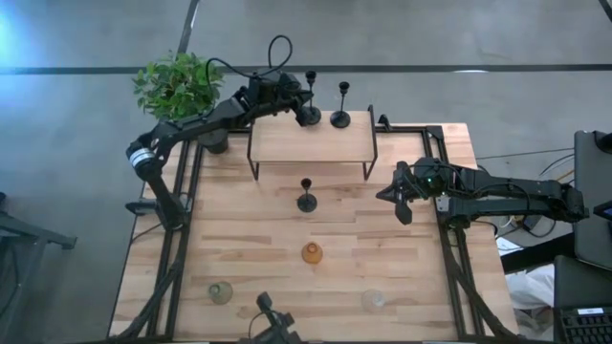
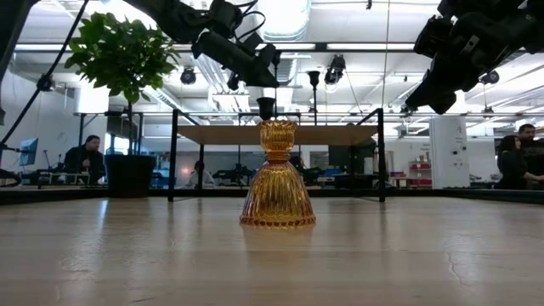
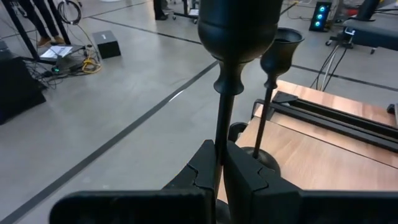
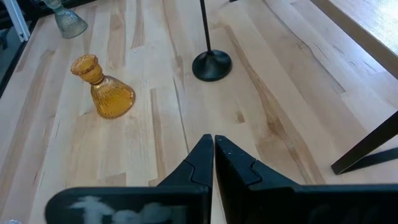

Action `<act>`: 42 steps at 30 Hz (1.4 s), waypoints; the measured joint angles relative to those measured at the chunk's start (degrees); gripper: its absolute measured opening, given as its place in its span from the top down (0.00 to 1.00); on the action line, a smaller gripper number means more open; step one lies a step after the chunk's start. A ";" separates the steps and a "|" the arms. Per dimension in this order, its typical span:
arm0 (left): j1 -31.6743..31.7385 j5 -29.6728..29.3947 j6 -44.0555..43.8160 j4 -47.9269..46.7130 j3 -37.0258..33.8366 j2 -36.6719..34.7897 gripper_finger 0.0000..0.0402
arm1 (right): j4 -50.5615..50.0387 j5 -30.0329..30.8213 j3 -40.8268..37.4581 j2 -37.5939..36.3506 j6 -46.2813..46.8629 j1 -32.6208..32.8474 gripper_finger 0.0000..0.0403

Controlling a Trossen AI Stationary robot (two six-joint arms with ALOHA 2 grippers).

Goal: Pick & Place candle stick holders
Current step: Put the left black candle holder on the shelf

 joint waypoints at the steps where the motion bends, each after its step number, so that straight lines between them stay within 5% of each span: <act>1: 0.11 0.02 -0.02 0.00 0.00 0.02 0.96 | -0.01 0.02 0.01 0.00 -0.01 -0.02 0.97; 36: 1.19 4.52 -1.44 4.44 -4.66 0.05 0.96 | 0.00 0.00 0.00 0.00 -0.01 -0.01 0.97; 42: 1.21 4.50 -1.34 3.95 -4.81 0.16 0.82 | -0.02 0.01 0.02 0.00 -0.02 -0.02 0.97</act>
